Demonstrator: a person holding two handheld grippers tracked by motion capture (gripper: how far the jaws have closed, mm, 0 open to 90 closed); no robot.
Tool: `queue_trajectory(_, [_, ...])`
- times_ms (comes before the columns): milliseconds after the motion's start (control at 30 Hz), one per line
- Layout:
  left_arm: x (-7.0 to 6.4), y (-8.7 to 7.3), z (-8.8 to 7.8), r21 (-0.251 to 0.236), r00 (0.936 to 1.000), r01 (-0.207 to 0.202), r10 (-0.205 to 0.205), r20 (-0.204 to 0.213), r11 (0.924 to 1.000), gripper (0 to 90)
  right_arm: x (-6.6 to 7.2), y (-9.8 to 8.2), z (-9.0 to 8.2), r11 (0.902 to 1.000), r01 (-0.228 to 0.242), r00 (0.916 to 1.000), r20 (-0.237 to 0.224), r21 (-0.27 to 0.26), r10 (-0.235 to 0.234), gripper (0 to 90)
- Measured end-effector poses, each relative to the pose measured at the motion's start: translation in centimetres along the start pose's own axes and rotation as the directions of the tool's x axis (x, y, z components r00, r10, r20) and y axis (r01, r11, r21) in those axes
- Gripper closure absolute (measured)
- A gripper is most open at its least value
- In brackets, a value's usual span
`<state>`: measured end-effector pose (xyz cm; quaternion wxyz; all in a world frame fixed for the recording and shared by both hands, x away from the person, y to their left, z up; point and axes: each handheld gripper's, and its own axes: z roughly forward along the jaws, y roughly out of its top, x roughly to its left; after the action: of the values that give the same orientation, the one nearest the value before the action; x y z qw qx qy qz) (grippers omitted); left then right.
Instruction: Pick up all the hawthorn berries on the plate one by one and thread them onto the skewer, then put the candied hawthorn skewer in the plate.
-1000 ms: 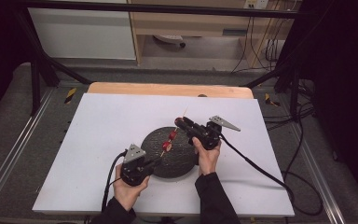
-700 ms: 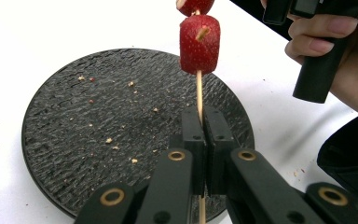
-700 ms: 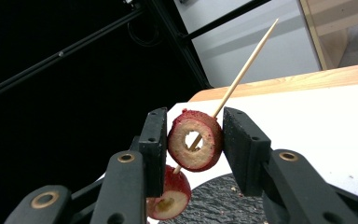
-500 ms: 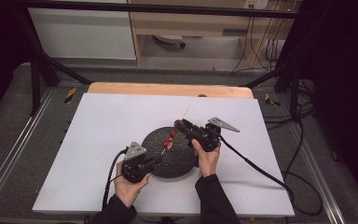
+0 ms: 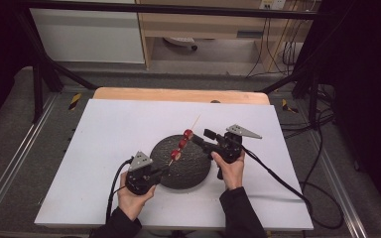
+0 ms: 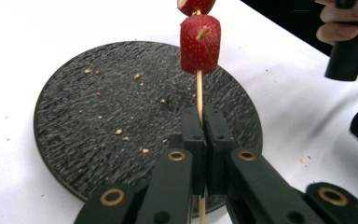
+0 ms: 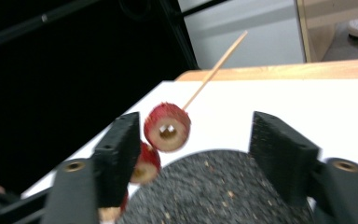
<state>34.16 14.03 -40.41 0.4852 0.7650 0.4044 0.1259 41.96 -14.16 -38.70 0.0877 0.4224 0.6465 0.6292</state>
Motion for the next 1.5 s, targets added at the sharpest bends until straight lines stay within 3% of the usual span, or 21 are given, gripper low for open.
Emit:
queue_trajectory(167, [0.5, -0.1, -0.4, 0.012, 0.9999, -0.011, 0.011, 0.009, 0.9999, 88.4, -0.4, -0.4, -1.0, 0.9941, 0.051, 0.9986, 0.010, 0.096, -0.052, 16.3])
queue_trajectory(267, [0.7, -0.1, -0.6, 0.020, 0.9996, -0.027, 0.027, 0.007, 0.9994, 88.4, -0.7, -0.8, -1.6, 0.9808, 0.107, 0.9934, 0.023, 0.163, -0.113, 10.1])
queue_trajectory(433, [1.2, 0.0, -1.1, 0.044, 0.9983, -0.059, 0.059, 0.003, 0.9973, 88.3, -1.7, -1.7, -2.5, 0.9632, 0.137, 0.9876, 0.043, 0.231, -0.151, 4.0])
queue_trajectory(533, [1.4, 0.2, -1.3, 0.062, 0.9969, -0.079, 0.079, 0.001, 0.9950, 88.3, -2.3, -2.2, -3.2, 0.9586, 0.133, 0.9870, 0.055, 0.252, -0.151, 2.4])
queue_trajectory(800, [2.1, 1.1, -1.4, 0.112, 0.9955, -0.095, 0.094, 0.013, 0.9892, 88.3, -3.6, -3.5, -5.2, 0.9343, 0.161, 0.9784, 0.073, 0.318, -0.194, 0.5])
queue_trajectory(1100, [2.7, 2.3, -1.0, 0.157, 0.9933, -0.114, 0.115, 0.000, 0.9811, 88.3, -5.1, -5.4, -7.4, 0.8980, 0.195, 0.9649, 0.087, 0.395, -0.248, 0.6])
queue_trajectory(1367, [3.0, 3.4, 0.5, 0.205, 0.9920, -0.121, 0.126, -0.011, 0.9714, 88.3, -5.8, -6.6, -9.1, 0.8890, 0.190, 0.9642, 0.092, 0.417, -0.249, 1.0])
queue_trajectory(1500, [3.0, 3.9, 1.1, 0.228, 0.9914, -0.124, 0.130, -0.011, 0.9656, 88.3, -6.1, -7.2, -9.8, 0.8895, 0.183, 0.9661, 0.091, 0.419, -0.242, 1.4])
